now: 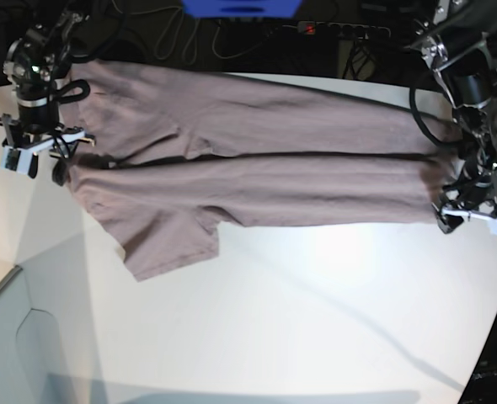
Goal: Layout the t-shirt on the table in an organized manner, then fold the t-shirt properly
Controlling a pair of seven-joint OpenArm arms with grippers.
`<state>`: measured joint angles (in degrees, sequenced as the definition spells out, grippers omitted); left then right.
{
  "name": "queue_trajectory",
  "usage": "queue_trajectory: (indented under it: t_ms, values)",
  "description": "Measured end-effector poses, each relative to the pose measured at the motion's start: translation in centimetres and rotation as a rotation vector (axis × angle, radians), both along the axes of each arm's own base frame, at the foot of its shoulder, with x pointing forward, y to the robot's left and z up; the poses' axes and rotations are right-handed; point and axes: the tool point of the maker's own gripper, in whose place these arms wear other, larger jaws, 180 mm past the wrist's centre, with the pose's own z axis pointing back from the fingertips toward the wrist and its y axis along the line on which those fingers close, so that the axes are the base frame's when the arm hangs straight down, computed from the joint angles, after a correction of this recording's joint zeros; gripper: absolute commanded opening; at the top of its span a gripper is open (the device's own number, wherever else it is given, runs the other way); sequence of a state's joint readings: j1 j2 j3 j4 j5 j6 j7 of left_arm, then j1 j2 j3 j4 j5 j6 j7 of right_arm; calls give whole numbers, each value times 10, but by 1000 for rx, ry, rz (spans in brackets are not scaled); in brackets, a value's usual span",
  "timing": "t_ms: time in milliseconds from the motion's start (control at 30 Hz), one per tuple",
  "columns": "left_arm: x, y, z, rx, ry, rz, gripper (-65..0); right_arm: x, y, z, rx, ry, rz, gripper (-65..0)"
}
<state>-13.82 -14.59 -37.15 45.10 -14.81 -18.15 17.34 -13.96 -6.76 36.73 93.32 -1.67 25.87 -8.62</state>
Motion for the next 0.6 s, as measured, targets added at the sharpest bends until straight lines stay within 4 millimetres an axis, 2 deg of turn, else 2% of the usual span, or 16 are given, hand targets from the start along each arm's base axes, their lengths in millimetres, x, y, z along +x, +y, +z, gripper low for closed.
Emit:
queue_trajectory:
  t_ms: [100, 267, 433, 600]
  values:
    - [2, -5, -8, 13, 39, -22, -225, 0, 0, 0, 1, 0, 0, -310]
    - [13, -3, -1, 30, 0, -13, -225, -1, 0, 0, -1, 1, 1, -310]
    - [7, -5, -15, 13, -9, 13, -225, -2, 0, -1, -1, 4, 1, -310]
    - [9, -9, -17, 30, -15, -7, -225, -1, 0, -1, -1, 3, 0, -310]
